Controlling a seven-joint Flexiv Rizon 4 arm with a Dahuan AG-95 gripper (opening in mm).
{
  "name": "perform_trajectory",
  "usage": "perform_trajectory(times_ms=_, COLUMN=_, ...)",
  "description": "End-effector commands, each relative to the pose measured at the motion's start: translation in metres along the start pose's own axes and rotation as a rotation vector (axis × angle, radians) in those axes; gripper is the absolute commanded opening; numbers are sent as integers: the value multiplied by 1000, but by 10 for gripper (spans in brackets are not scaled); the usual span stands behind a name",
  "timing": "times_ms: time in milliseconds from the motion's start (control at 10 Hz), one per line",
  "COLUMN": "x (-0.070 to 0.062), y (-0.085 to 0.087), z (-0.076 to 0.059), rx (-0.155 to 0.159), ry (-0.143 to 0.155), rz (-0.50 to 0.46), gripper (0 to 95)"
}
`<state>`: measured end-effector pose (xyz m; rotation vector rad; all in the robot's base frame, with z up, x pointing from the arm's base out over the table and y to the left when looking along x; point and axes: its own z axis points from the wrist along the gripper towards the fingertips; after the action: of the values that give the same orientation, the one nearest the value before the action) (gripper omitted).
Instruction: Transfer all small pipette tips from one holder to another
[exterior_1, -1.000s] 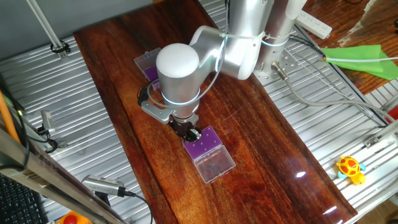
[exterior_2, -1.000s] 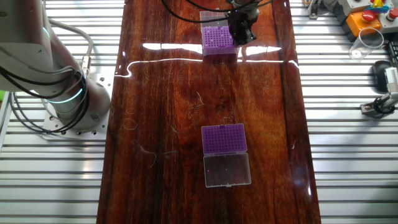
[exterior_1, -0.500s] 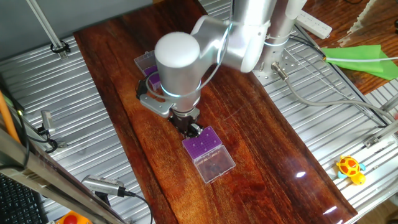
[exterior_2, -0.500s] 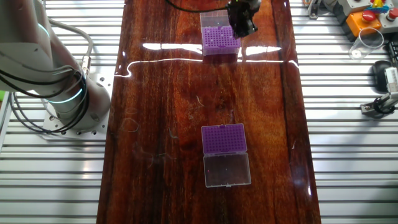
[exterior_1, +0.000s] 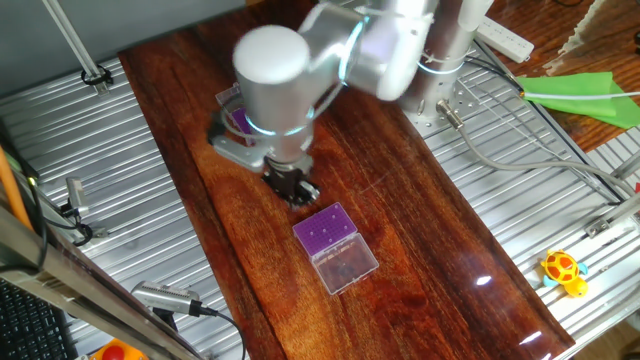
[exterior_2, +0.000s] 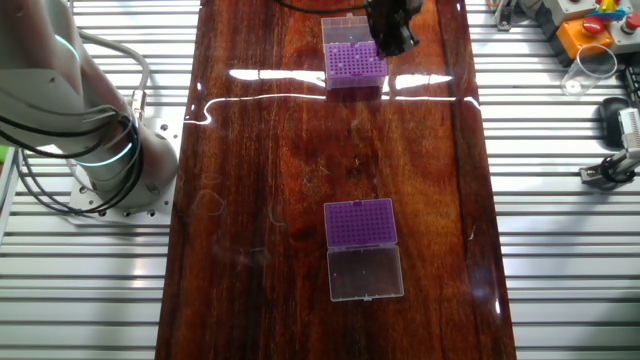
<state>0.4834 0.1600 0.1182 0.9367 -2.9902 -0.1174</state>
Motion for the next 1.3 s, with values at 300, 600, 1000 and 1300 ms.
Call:
perform_trajectory(times_ms=300, x=22, y=-25, z=-7, rx=-4, ry=36, rz=0, gripper=0)
perform_trajectory(times_ms=600, x=22, y=-25, z=-7, rx=6, ry=27, rz=172, gripper=0)
perform_trajectory(times_ms=1000, x=22, y=-25, z=-7, rx=21, ry=26, rz=297, gripper=0)
perform_trajectory(times_ms=1300, x=31, y=-23, z=-5, rx=8, ry=19, rz=302, gripper=0)
